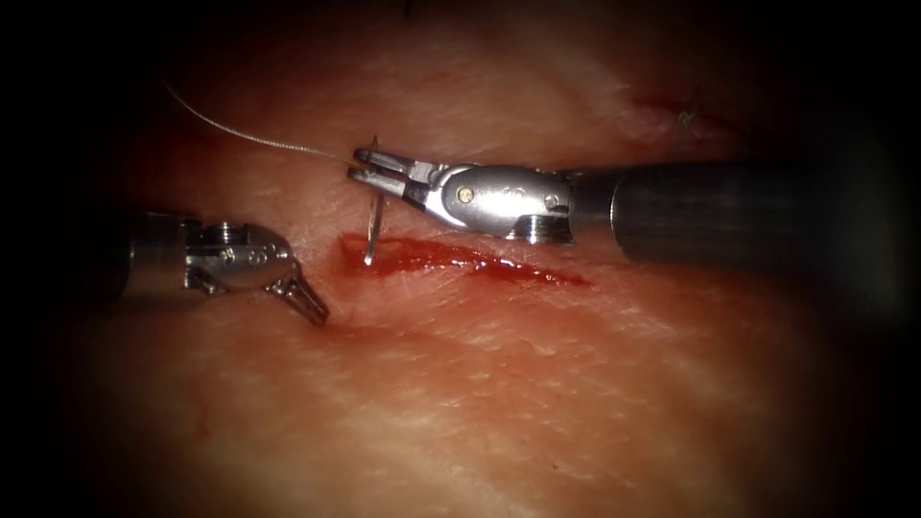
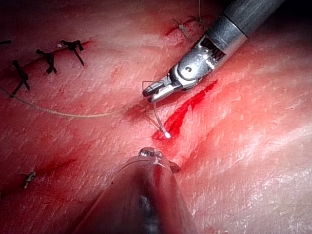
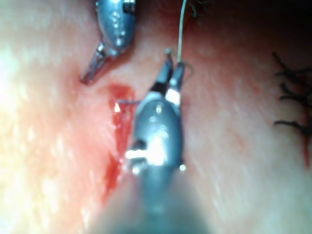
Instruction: Wound Closure
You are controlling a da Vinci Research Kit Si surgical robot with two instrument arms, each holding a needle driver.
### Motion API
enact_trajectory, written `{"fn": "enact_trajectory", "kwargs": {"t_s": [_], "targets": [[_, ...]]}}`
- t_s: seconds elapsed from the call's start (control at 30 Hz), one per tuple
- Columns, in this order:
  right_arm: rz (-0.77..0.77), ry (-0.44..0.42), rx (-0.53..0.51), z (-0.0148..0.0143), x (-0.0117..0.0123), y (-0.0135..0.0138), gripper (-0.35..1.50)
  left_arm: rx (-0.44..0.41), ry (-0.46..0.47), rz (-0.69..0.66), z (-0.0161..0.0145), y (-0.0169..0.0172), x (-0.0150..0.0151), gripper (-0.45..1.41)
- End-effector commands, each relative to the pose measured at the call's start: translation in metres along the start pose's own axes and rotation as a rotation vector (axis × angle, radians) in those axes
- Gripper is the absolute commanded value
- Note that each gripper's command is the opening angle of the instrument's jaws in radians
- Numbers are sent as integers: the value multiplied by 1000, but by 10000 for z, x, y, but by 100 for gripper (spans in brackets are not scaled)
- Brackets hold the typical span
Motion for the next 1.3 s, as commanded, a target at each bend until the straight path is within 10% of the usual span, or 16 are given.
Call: {"fn": "enact_trajectory", "kwargs": {"t_s": [0.03, 1.3], "targets": [[17, -8, 1, 7, -6, -4, -35, -1, 0, -1, 10, -4, 0, -45], [401, -85, -53, 6, -14, -11, -35, 0, 5, 1, 12, -6, -2, -45]]}}
